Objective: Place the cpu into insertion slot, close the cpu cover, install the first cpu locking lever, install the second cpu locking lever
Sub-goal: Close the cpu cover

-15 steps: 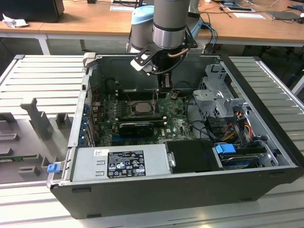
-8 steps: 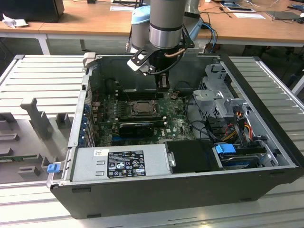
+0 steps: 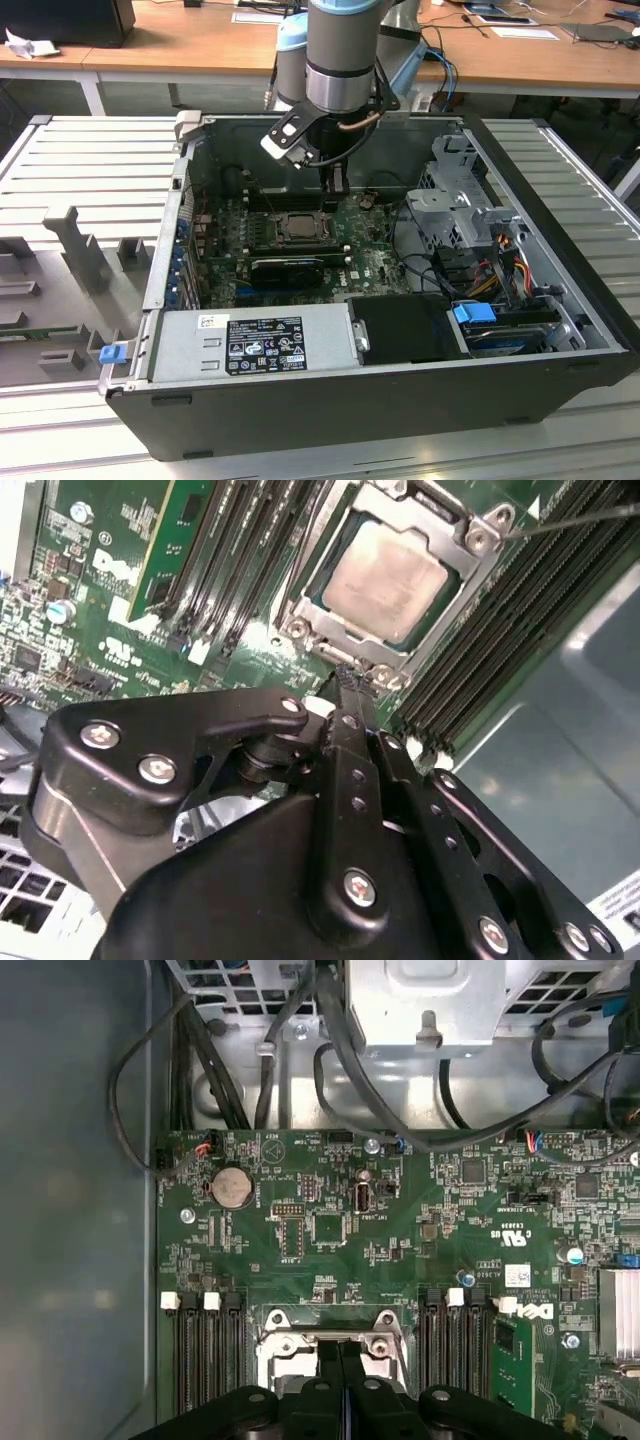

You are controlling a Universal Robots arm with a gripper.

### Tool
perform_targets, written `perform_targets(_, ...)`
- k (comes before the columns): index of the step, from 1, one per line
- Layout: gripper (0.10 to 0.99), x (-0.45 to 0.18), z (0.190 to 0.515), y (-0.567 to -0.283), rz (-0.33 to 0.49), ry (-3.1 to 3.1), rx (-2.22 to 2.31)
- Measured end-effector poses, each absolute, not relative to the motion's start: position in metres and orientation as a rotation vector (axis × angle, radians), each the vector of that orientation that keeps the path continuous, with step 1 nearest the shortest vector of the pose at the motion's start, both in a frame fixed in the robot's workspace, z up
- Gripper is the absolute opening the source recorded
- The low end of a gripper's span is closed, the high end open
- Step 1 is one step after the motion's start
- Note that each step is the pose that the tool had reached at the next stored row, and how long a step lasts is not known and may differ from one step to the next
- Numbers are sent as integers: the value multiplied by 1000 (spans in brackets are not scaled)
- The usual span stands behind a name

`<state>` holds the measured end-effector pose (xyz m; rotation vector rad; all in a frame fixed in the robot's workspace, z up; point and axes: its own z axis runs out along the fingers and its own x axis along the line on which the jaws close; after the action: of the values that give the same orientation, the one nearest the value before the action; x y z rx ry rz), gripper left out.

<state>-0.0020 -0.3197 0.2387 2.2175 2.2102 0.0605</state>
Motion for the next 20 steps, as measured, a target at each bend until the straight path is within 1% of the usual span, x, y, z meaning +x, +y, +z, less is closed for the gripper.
perform_targets(5, 106, -26, 232, -320, 60, 2223, 2208)
perform_targets(20, 106, -44, 231, -320, 60, 2229, 2202)
